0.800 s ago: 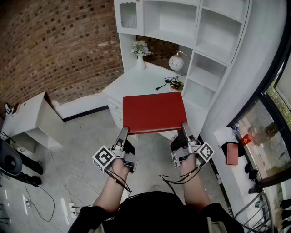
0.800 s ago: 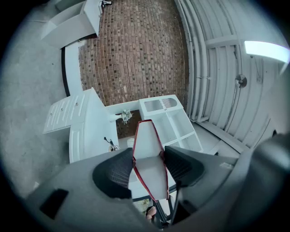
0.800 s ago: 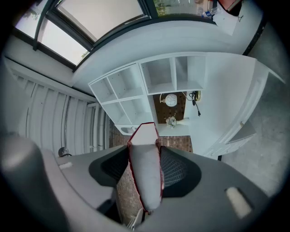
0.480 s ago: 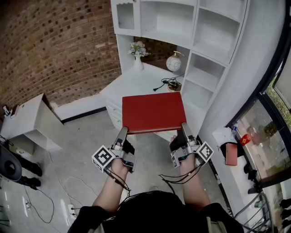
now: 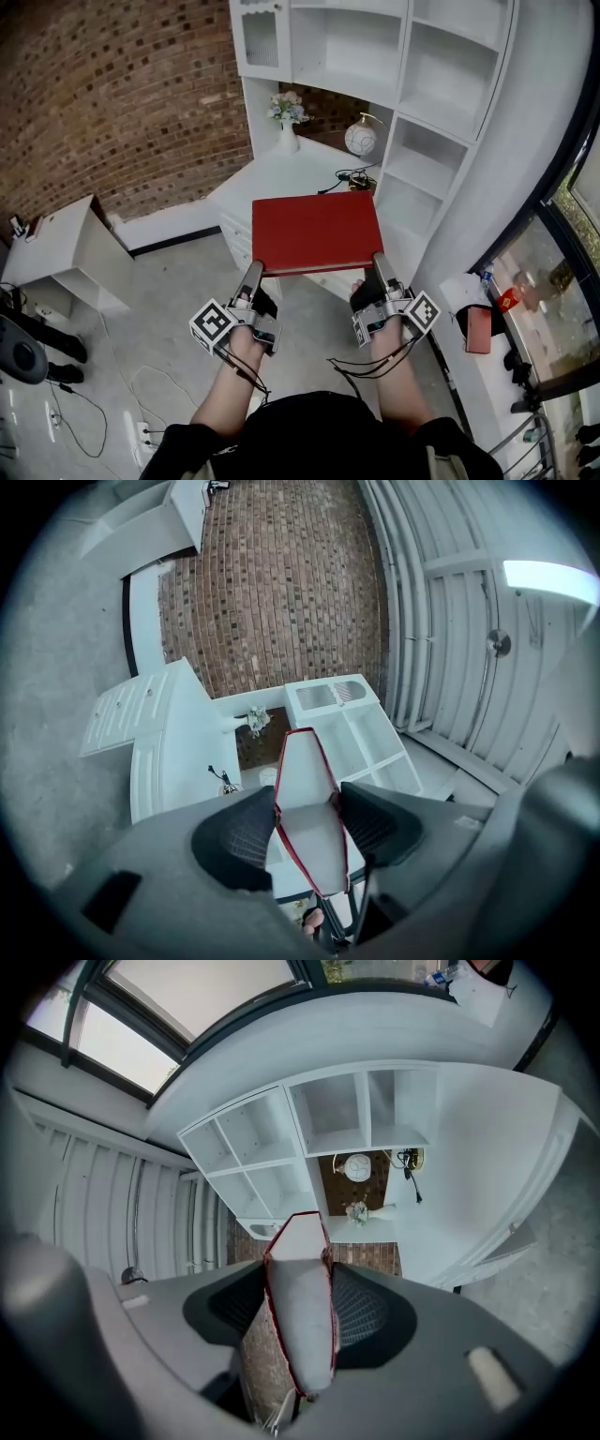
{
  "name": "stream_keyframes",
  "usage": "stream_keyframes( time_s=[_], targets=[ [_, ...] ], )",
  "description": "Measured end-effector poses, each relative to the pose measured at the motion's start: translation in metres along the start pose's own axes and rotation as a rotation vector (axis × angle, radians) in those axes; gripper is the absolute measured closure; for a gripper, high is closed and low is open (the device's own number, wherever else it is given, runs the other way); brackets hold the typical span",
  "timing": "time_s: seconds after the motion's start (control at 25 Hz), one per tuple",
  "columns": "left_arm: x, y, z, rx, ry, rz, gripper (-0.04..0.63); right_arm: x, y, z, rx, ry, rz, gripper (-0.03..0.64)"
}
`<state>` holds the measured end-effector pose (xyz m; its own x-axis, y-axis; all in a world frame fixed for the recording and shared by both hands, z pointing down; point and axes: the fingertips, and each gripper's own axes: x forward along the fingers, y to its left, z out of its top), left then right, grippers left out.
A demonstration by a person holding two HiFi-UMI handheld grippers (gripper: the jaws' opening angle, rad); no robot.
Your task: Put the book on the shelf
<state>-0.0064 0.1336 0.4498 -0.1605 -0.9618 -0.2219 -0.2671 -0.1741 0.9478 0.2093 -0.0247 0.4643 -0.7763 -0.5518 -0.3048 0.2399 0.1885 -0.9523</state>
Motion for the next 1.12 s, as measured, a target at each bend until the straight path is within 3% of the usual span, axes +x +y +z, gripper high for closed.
stream_keyframes(
  time_s=[0.52,0.76,1.12],
  targets=[
    [0.012,0.015,-0.002,0.013,-0.052,0.029,0.37,0.02,-0.012,0.015,0.008,0.048,-0.001,0.379],
    [0.031,0.02,-0.006,0.015,-0.043,0.001,0.37,0.026,-0.022,0.027,0.003,0.038,0.015,0.379],
    [0.082,0.036,0.023,0.039,-0.032,-0.021,0.37,0.08,-0.035,0.042,-0.012,0.028,0.04,0.379]
  ],
)
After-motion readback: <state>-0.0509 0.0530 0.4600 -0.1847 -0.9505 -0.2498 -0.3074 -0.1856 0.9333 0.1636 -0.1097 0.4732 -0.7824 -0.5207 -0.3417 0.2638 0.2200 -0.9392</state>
